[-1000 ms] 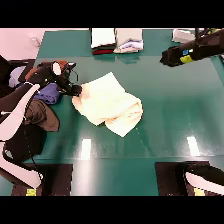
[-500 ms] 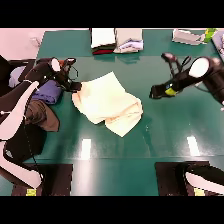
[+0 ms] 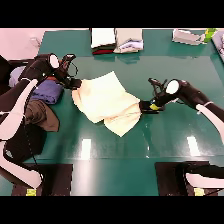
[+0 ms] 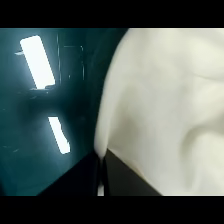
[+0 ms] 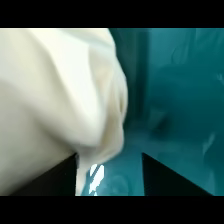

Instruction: Fold the shirts.

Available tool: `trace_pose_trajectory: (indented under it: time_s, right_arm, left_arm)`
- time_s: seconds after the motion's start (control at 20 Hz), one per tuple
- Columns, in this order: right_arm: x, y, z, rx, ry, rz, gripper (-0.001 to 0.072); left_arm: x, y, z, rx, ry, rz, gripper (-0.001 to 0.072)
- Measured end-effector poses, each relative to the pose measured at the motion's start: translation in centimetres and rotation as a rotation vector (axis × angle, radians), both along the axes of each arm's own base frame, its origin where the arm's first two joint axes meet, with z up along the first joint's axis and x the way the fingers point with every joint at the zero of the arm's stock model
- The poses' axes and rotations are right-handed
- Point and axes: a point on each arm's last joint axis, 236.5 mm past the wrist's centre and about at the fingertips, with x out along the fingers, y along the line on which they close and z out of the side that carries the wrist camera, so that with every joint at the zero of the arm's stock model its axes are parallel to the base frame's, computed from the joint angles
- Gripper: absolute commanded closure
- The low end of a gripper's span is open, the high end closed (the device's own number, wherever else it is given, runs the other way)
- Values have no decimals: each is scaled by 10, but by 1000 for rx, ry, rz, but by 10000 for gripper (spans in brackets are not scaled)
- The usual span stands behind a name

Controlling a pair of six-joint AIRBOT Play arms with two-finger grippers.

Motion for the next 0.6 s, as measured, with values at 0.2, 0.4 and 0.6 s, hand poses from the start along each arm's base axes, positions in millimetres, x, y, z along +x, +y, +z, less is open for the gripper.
trace_pose_trajectory:
  time_s: [0.2, 0.4, 0.6]
  right_arm:
    - [8, 18, -14, 11, 14, 11, 699]
    - [29, 12, 4, -16, -71, 26, 700]
    - [69, -17, 108, -40, -313, 15, 699]
  left_arm:
    - [-1, 0, 1, 0, 3, -1, 683]
    - [5, 0, 31, -8, -63, -2, 683]
    - [19, 2, 151, -40, -343, 3, 683]
